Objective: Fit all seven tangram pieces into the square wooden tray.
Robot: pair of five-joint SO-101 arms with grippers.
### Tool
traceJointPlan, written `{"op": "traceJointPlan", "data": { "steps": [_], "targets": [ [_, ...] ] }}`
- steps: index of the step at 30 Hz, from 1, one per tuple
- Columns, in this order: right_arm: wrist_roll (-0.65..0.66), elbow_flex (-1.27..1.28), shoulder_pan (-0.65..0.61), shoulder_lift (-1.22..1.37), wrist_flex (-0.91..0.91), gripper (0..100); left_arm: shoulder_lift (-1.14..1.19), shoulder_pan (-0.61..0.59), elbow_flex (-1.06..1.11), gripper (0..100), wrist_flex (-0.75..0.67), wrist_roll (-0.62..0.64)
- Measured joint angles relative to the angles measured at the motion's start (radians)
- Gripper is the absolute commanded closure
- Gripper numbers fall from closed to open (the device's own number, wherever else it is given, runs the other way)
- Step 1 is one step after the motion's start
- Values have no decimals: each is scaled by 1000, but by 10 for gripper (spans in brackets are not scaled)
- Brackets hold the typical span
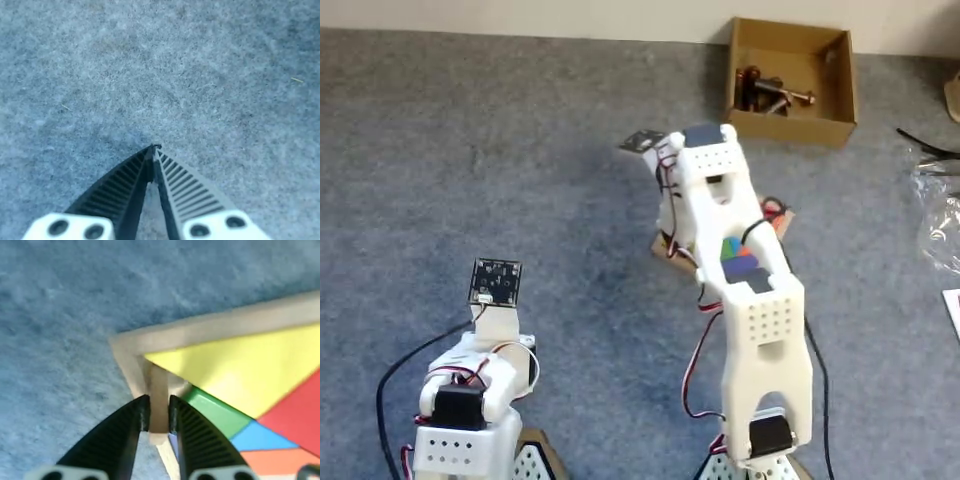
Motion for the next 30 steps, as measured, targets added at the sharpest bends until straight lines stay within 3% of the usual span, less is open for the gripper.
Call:
{"op": "traceJointPlan", "data": {
  "steps": [30],
  "targets": [
    [0, 0, -18, 0, -32, 928, 0, 0, 0, 995, 0, 0]
  ]
}}
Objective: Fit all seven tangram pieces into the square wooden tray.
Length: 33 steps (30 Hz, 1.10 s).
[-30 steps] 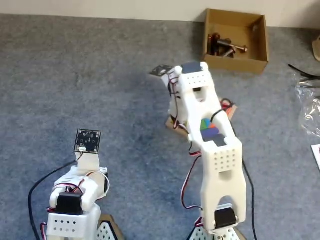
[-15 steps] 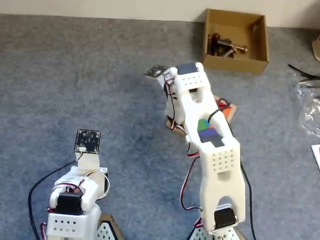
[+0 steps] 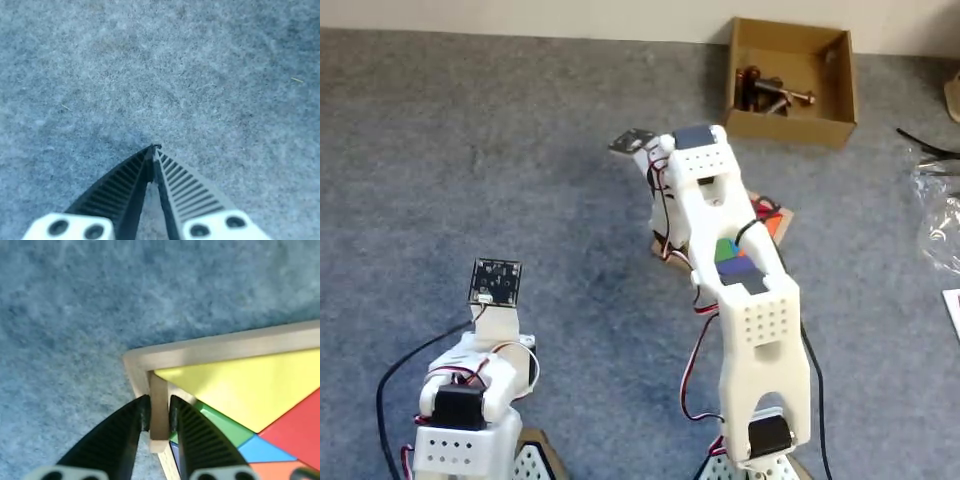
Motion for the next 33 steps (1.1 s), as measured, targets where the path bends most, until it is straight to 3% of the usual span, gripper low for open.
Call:
{"op": "traceJointPlan", "data": {
  "steps": [4, 33],
  "targets": [
    [-12, 0, 0, 0, 0, 885, 0, 0, 0, 995, 0, 0],
    [-48, -127, 9, 3, -25, 882, 0, 0, 0, 995, 0, 0]
  ]
}}
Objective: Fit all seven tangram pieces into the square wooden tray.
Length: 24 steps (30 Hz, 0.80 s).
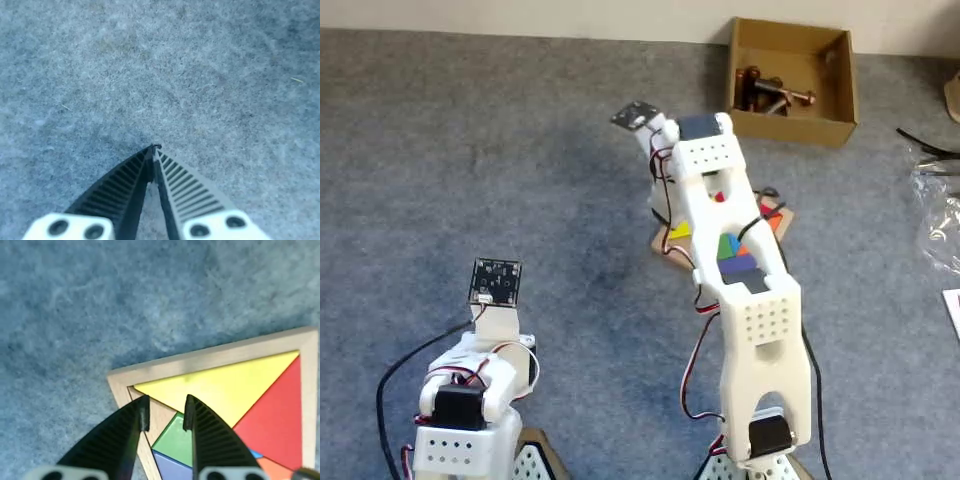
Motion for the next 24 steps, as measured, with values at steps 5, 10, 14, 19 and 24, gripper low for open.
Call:
{"op": "traceJointPlan", "data": {
  "steps": [5, 10, 14, 19, 24],
  "targets": [
    [0, 0, 34, 0, 3, 882, 0, 0, 0, 995, 0, 0],
    [0, 0, 103, 0, 52, 886, 0, 0, 0, 995, 0, 0],
    [0, 0, 144, 0, 101, 914, 0, 0, 0, 995, 0, 0],
    [-20, -35, 170, 0, 166, 971, 0, 0, 0, 995, 0, 0],
    [-150, -57, 196, -11, 180, 973, 0, 0, 0, 995, 0, 0]
  ]
}}
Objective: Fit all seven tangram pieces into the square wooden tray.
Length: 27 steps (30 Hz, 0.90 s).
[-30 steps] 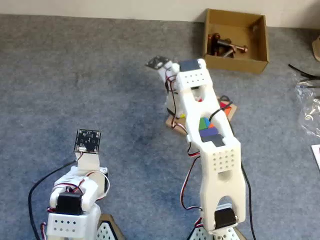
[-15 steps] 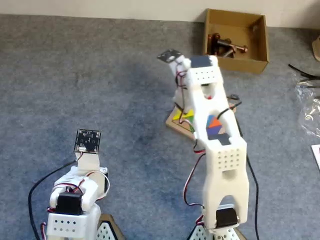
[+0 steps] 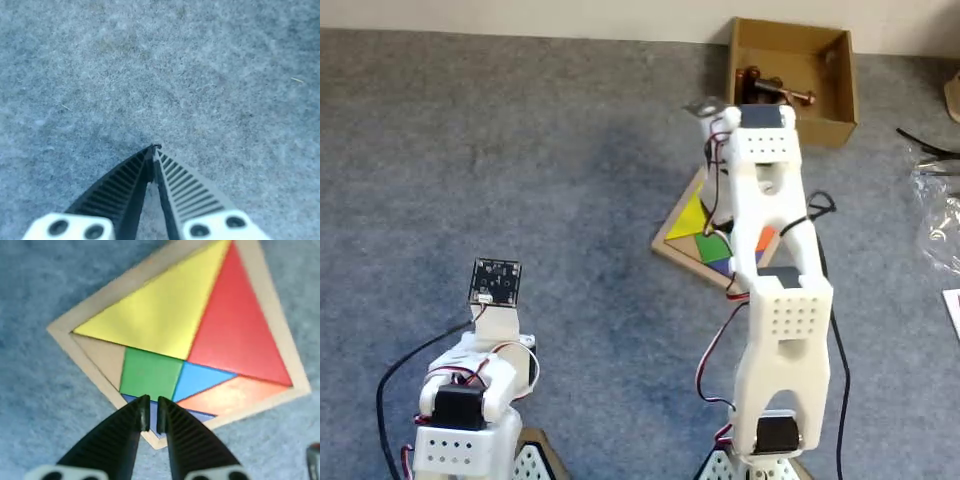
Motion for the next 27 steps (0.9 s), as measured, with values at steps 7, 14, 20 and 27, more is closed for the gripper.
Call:
{"op": "traceJointPlan", "data": {
  "steps": [7, 14, 20, 27],
  "targets": [
    [-87, 75, 17, -61, 0, 995, 0, 0, 0, 995, 0, 0],
    [-95, 209, 23, -203, 2, 994, 0, 0, 0, 995, 0, 0],
    [-100, 342, 23, -367, 2, 994, 0, 0, 0, 995, 0, 0],
    [-101, 512, 23, -526, 2, 994, 0, 0, 0, 995, 0, 0]
  ]
}}
